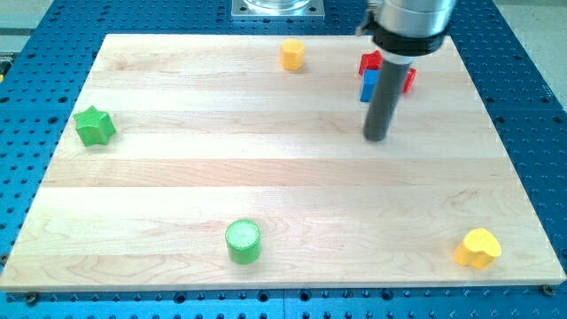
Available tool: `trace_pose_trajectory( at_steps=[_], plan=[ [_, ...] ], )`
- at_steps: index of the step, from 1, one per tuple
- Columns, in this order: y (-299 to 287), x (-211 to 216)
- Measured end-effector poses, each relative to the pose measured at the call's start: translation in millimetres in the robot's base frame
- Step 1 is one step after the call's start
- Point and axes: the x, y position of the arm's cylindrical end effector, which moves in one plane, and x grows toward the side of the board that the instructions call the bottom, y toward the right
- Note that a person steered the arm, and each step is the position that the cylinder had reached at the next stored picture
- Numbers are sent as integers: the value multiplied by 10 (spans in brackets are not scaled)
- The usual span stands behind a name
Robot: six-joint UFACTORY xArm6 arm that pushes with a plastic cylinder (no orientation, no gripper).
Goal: Place your arm vertically below the yellow hexagon
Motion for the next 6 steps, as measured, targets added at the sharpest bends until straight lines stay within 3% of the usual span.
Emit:
trace_pose_trajectory(
  at_steps=[1, 2, 3, 4, 5, 6],
  plan=[
    [-370, 104],
    [-163, 129],
    [-792, -109],
    [-916, -100],
    [-1070, -912],
    [-678, -1492]
  ],
)
